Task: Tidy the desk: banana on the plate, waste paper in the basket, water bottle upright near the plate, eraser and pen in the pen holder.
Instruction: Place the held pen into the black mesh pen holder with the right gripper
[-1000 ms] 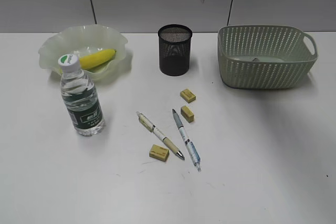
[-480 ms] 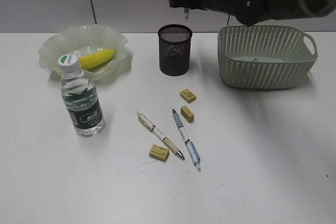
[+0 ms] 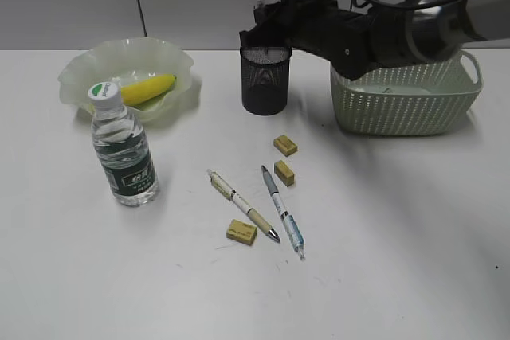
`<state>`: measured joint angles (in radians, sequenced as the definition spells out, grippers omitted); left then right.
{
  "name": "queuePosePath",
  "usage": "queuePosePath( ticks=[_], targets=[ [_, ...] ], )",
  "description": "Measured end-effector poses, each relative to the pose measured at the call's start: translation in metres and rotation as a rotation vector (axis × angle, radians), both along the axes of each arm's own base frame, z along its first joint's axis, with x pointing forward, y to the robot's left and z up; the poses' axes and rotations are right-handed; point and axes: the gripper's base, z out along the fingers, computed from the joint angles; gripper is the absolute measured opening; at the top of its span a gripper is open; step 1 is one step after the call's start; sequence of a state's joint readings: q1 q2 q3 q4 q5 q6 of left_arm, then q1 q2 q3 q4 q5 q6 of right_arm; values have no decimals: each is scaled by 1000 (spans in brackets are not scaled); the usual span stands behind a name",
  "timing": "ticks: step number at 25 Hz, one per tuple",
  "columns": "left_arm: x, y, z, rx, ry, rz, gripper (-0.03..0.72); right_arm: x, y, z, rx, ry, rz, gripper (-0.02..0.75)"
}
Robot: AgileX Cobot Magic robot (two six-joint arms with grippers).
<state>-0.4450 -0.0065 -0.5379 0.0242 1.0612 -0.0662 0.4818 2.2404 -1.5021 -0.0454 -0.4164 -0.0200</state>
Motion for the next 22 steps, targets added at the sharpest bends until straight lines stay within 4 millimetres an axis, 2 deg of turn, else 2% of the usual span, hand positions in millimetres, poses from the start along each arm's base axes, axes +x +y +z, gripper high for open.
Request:
queuePosePath(
  ticks=[4,6,8,11,16,18,22],
  targets=[
    [0,0,0,0,0,0,435,1,0,-10,-6,15,-1,132],
    [0,0,0,0,0,0,435,1,0,-10,-2,8,-1,200],
    [0,0,0,0,0,0,435,1,1,-9,3,-1,0,313],
    [0,0,0,0,0,0,435,1,1,-8,6,-6,0,442],
    [0,0,0,0,0,0,435,0,0,-6,-9,20,-2,490],
    [0,0,0,0,0,0,435,-3,-2,3,-32,59,-4,491],
    [0,0,0,0,0,0,435,-15,-9,45,-78,138,-12,494]
  ],
)
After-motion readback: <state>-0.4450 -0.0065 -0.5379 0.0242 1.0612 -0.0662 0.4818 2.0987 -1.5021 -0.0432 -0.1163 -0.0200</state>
